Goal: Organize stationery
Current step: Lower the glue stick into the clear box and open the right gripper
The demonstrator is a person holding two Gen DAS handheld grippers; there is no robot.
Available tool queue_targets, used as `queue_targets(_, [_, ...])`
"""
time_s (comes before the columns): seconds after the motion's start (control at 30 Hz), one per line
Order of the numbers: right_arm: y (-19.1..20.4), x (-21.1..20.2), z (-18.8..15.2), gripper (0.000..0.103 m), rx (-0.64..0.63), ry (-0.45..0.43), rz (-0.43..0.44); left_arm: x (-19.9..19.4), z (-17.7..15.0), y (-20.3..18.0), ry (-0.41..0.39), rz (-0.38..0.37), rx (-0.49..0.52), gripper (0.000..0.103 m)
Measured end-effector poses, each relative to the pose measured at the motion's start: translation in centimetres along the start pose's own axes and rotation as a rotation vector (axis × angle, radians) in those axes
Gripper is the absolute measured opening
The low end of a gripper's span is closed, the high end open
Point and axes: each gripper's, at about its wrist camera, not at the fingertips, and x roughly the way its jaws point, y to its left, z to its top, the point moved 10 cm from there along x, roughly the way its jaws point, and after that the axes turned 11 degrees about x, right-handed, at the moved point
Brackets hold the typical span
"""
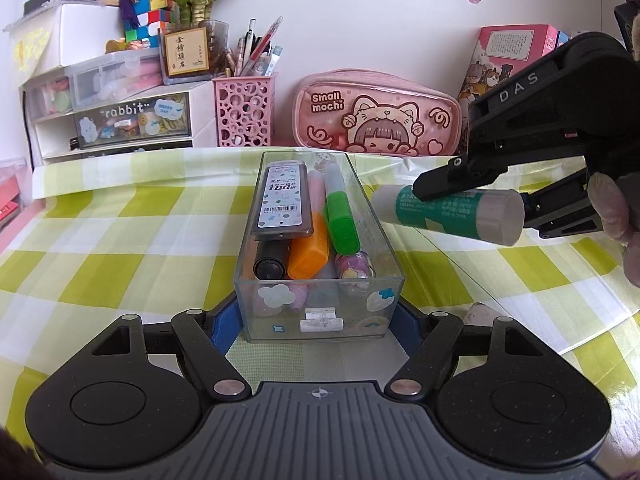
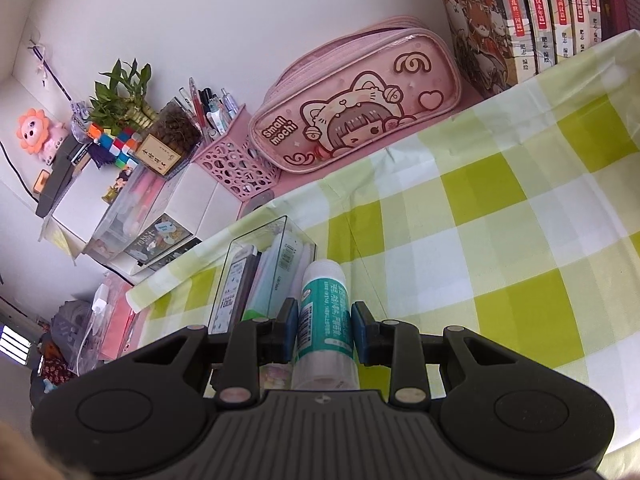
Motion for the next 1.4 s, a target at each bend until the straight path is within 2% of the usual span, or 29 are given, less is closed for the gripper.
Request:
queue_targets(0.27, [3.2, -1.3, 1.7, 0.044, -0.037, -0.051, 0.048, 0.0, 0.0, -0.2, 0.000, 0.000, 0.003, 0.074])
queue_targets(0.47, [5.6, 1.1, 1.2, 0.044, -0.057, -0.028, 0.027, 0.0, 0.0, -0.3, 0.000, 0.001, 0.003, 0.074])
queue_targets(0.6, [5.9, 2.7, 0.9, 0.044, -0.072, -0.021, -0.033, 0.0, 0.0, -0.2, -0.002, -0.003, 0.000, 0.074])
queue_targets(0.93, [6.4, 4.5, 0.1, 0.044, -0.040, 0.043, -0.062, -0.1, 0.0, -0.2, -0.005, -0.009, -0.007, 0.074])
queue_targets(1.03, [6.5, 4.6, -0.2, 0.046, -0.019, 0.071, -0.046, -0.1, 0.0, -0.2, -0.005, -0.010, -0.007, 0.074])
queue_targets(1.17, [6.7, 4.1, -0.2, 0.046, -0.011, 0.070, -0.013, 0.0, 0.0, -0.2, -0.005, -0.009, -0.007, 0.074])
queue_targets(1.4, [7.0, 3.3, 0.1, 0.046, -0.047, 0.057, -0.005, 0.0, 0.0, -0.1, -0.005, -0.009, -0.008, 0.075])
